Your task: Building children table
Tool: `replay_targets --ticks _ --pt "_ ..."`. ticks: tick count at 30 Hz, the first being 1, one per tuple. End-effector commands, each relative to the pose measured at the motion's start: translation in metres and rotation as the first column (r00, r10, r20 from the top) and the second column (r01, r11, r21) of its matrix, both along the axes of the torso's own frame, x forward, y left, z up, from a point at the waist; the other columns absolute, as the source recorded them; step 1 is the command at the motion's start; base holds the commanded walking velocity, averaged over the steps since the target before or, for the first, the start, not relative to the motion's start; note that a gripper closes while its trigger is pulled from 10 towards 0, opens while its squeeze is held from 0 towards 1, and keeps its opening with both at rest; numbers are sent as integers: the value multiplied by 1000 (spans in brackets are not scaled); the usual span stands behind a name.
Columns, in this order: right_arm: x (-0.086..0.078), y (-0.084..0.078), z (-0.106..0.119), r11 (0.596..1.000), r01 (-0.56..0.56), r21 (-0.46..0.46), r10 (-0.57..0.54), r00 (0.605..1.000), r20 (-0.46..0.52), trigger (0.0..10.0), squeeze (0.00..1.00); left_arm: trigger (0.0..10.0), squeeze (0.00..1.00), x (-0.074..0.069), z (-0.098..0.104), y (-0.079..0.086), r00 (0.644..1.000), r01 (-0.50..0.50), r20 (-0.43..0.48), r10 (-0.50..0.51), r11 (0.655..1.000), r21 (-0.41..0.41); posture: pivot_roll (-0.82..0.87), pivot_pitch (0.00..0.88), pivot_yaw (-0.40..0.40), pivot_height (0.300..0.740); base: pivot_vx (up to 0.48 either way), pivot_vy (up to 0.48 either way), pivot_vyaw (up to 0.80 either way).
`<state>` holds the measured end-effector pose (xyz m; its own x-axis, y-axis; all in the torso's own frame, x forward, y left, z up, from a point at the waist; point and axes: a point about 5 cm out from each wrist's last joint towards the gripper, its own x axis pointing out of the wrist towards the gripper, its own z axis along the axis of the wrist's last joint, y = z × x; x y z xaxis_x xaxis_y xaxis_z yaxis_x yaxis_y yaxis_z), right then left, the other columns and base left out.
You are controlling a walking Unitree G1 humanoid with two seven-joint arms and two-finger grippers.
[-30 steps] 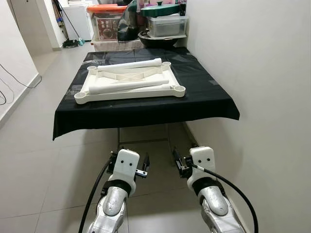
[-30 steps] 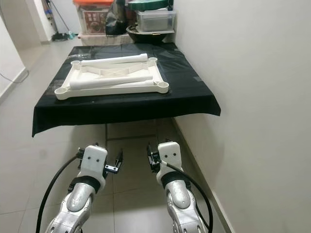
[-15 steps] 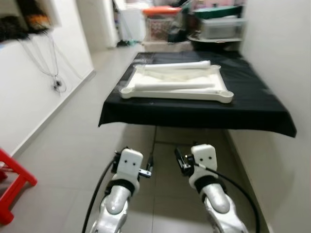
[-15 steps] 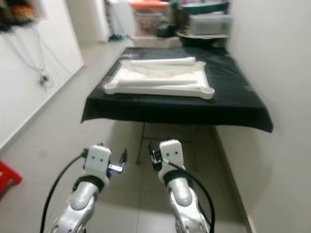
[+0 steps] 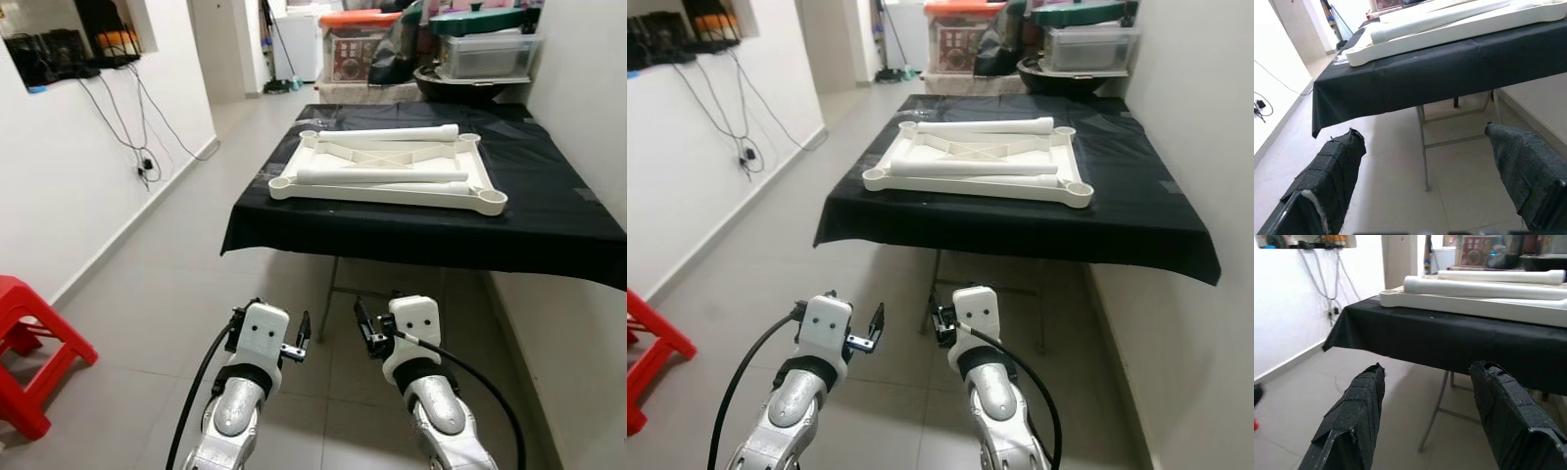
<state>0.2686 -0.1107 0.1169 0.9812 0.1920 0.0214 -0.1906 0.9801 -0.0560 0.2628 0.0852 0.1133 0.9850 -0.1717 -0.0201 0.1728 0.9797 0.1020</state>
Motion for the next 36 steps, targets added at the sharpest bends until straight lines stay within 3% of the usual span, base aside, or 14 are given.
replay_targets --ticks 1,22,36 --pt "0 2 -4 1000 -7 13 7 999 -32 10000 0 10000 0 -1 -3 -4 1000 7 -9 -7 1000 -9 8 0 -9 740 0 0 0" --pt "0 3 -5 1000 -19 4 19 999 -44 10000 0 10000 0 -1 -3 -8 999 29 -20 -30 999 -16 10 0 -7 740 0 0 0" --pt "2 3 -5 1000 -19 8 19 999 -46 10000 0 10000 0 -1 -2 -8 999 37 -11 -38 999 -16 10 0 -8 740 267 0 0"
